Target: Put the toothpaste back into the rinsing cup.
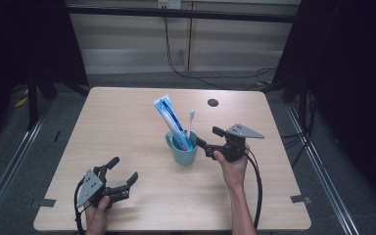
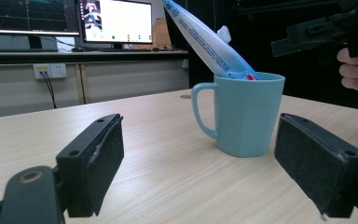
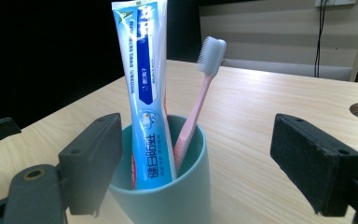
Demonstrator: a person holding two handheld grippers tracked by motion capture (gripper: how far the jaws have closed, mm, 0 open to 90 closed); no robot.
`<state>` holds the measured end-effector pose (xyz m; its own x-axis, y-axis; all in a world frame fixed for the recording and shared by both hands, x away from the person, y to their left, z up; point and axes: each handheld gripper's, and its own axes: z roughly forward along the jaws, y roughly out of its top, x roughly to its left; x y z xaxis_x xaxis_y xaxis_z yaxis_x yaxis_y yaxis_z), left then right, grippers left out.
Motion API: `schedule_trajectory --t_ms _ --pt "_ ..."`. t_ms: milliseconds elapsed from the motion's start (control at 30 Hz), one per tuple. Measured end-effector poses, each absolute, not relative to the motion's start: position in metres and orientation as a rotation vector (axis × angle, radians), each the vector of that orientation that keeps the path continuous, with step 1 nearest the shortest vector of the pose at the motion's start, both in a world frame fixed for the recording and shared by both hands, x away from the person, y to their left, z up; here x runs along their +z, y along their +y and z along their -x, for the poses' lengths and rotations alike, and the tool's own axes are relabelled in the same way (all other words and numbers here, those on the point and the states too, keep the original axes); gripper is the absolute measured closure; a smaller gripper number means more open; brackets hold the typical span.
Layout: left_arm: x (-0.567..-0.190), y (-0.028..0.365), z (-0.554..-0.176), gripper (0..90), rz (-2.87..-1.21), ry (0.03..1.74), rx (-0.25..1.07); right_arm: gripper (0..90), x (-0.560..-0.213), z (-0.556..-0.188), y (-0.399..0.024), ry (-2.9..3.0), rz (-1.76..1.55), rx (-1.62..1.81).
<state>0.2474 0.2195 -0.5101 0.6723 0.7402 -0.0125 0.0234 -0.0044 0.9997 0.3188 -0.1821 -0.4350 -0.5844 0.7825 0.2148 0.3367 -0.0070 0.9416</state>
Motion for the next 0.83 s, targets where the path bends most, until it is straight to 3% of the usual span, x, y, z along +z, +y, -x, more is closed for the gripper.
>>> schedule_trajectory --t_ms 833 --pt "-0.51 0.22 -0.247 15.8 -1.484 0.669 0.64 13.9 -0.45 -0.284 -0.207 1.875 -1.204 1.501"
